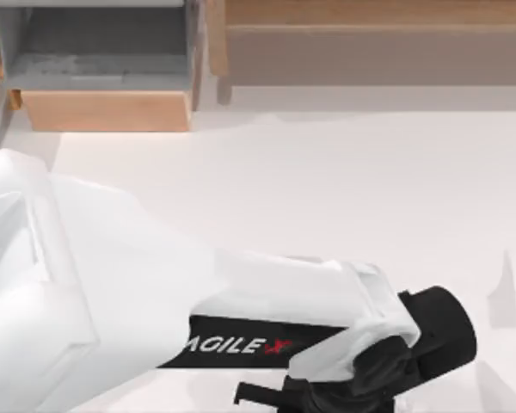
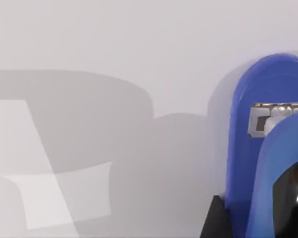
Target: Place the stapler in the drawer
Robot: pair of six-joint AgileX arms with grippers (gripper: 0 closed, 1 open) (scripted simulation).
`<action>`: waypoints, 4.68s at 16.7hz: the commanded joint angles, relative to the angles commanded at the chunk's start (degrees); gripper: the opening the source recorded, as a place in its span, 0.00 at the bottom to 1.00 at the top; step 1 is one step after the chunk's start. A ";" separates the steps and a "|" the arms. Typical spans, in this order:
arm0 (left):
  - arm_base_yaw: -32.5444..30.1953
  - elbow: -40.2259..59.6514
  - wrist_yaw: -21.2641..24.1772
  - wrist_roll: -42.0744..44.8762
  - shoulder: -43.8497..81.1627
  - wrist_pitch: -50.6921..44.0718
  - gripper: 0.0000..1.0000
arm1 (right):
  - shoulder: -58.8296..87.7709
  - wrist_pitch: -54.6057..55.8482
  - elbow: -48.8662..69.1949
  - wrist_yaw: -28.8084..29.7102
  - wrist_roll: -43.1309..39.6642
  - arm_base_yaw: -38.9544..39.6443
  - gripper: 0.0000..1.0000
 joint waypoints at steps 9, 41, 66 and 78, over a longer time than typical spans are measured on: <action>0.04 2.39 -0.05 -0.03 -2.17 -4.38 0.00 | 0.00 0.00 0.00 0.00 0.00 0.00 1.00; 84.74 69.39 0.18 64.32 23.76 -33.18 0.00 | 0.00 0.00 0.00 0.00 0.00 0.00 1.00; 87.23 70.75 0.33 74.56 35.80 -34.87 0.08 | 0.00 0.00 0.00 0.00 0.00 0.00 1.00; 87.23 70.75 0.33 74.56 35.80 -34.87 0.98 | 0.00 0.00 0.00 0.00 0.00 0.00 1.00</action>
